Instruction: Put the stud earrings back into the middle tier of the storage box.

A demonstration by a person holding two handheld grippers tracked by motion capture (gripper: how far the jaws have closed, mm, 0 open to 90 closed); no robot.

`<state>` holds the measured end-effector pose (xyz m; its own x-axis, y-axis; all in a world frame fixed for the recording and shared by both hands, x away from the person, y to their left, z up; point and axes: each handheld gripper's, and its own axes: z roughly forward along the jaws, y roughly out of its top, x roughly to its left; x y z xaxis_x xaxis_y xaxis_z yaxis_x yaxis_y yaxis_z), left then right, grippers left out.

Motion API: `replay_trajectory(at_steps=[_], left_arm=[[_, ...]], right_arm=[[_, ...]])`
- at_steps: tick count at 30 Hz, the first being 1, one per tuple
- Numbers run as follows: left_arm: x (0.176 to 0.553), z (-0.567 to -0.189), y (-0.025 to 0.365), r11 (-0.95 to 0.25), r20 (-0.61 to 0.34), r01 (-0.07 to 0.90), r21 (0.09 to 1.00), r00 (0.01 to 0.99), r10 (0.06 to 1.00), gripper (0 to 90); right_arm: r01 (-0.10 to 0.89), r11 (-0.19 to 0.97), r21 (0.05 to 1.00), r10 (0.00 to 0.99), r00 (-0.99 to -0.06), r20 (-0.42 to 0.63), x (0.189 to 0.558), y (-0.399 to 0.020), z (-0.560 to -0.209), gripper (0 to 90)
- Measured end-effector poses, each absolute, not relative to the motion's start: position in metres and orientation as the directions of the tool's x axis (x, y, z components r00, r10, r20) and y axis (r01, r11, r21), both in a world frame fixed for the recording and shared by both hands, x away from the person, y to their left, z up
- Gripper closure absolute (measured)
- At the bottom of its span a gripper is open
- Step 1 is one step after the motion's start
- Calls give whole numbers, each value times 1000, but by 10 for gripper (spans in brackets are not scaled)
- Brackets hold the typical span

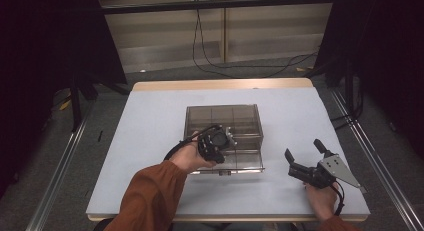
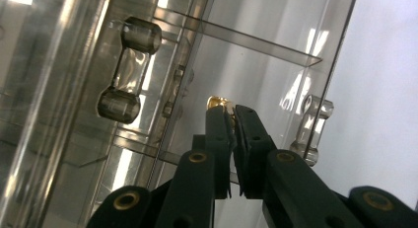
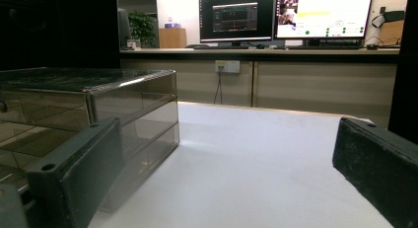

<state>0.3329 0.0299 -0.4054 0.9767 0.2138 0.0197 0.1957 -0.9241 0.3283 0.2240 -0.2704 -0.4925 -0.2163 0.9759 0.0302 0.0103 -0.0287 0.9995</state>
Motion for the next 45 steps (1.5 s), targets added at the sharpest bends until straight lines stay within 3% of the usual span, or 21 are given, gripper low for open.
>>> replay_trajectory(at_steps=[6,19,41,45], left_arm=[[336,-408,27,-936,33,199,291,975,217,854],[336,-404,31,-917,16,214,336,973,232,820],[320,-394,85,-715,-64,303,630,938,341,710],[318,-393,95,-671,-78,326,666,925,371,650]], right_arm=[[10,-28,1000,976,-216,30,224,-270,-492,0],[10,-29,1000,976,-216,30,224,-270,-492,0],[11,-30,1000,976,-216,31,224,-270,-492,0],[13,-29,999,976,-214,31,224,-270,-492,0]])
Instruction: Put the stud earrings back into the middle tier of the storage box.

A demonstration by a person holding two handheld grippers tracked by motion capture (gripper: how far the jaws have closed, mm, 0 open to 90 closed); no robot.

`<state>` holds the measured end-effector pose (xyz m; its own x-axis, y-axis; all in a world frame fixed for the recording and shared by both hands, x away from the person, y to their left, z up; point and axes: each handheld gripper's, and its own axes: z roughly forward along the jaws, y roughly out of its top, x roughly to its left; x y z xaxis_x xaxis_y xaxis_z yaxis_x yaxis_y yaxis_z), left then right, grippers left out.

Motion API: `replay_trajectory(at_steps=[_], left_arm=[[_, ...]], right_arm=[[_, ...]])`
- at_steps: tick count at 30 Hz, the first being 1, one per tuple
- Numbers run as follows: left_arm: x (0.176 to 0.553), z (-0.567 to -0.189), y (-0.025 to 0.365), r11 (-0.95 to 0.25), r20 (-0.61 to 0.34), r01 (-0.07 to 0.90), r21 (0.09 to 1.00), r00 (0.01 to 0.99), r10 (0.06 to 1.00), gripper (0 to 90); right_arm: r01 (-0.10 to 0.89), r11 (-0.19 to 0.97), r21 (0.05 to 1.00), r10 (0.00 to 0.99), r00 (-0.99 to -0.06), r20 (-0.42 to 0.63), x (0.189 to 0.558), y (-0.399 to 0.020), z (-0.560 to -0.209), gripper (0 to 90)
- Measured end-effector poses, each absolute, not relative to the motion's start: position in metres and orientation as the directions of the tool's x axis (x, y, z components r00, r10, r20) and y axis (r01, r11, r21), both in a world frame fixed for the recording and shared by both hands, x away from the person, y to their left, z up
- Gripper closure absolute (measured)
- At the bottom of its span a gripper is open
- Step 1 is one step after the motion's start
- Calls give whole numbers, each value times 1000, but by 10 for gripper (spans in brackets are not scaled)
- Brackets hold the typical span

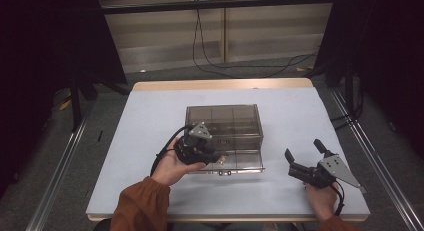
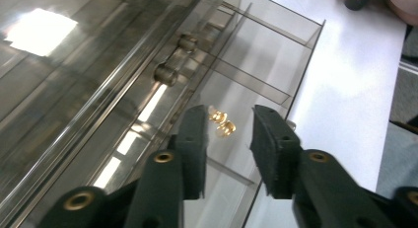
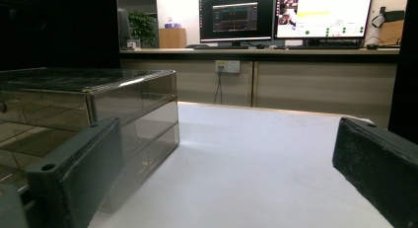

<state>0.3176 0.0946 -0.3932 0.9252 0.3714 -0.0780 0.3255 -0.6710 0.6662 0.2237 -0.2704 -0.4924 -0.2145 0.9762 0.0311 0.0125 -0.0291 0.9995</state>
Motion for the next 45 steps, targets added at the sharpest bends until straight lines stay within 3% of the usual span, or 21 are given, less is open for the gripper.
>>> replay_trajectory(at_steps=[3,7,19,25,40,45], left_arm=[[316,-395,102,-649,-88,343,679,916,392,606],[313,-399,112,-610,-83,361,705,897,434,468],[299,-408,147,-524,-67,412,745,828,556,230],[298,-413,172,-451,-114,471,758,777,620,98],[287,-431,219,-391,-121,542,744,685,719,59],[278,-438,232,-392,-82,505,769,686,723,35]], right_arm=[[11,-30,999,976,-216,31,224,-270,-492,0],[12,-29,1000,976,-214,31,224,-271,-492,0],[12,-29,999,976,-215,31,224,-270,-492,0],[11,-30,999,976,-217,32,224,-270,-492,0],[11,-30,999,976,-217,32,224,-271,-493,0],[9,-30,1000,975,-218,31,224,-271,-493,0]])
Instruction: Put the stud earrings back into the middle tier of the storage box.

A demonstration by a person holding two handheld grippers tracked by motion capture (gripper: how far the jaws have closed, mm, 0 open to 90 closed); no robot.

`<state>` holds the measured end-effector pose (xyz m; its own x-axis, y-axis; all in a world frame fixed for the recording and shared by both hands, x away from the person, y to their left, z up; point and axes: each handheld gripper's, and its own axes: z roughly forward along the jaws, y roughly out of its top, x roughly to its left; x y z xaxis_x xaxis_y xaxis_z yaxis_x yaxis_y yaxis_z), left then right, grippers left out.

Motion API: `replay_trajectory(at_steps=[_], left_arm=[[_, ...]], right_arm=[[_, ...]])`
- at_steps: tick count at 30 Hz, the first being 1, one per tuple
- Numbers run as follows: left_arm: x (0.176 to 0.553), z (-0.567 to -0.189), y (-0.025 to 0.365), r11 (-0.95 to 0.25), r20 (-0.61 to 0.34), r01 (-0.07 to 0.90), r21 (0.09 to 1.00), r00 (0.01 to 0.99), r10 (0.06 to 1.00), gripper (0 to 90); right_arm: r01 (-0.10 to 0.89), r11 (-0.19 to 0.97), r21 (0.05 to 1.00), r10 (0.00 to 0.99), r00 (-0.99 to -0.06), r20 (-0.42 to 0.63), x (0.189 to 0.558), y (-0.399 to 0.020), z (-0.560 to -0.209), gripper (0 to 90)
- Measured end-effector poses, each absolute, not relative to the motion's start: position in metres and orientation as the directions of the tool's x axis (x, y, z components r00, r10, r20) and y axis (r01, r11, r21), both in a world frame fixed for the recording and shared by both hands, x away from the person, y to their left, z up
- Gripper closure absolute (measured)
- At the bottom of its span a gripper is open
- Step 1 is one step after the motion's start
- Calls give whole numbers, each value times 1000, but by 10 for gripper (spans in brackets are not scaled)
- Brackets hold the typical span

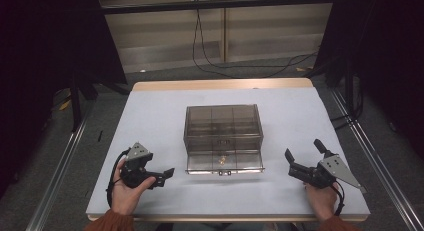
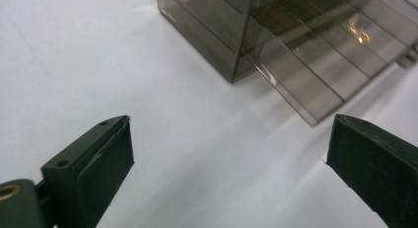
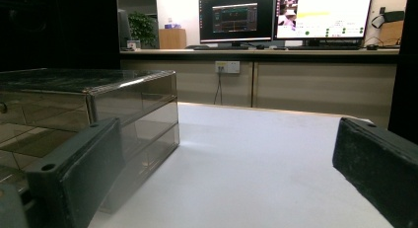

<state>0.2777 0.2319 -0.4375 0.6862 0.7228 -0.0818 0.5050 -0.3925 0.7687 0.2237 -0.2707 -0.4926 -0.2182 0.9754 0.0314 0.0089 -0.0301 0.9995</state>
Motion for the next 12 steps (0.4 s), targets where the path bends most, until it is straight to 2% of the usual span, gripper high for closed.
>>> replay_trajectory(at_steps=[2,4,12], left_arm=[[273,-439,237,-363,-83,477,800,688,721,33],[270,-444,242,-329,-112,489,808,676,729,30],[273,-451,247,-319,-93,503,804,635,767,30]], right_arm=[[10,-30,1000,976,-217,31,224,-271,-493,0],[7,-30,1000,975,-219,31,224,-271,-493,0],[8,-31,1000,976,-216,32,224,-271,-493,0]])
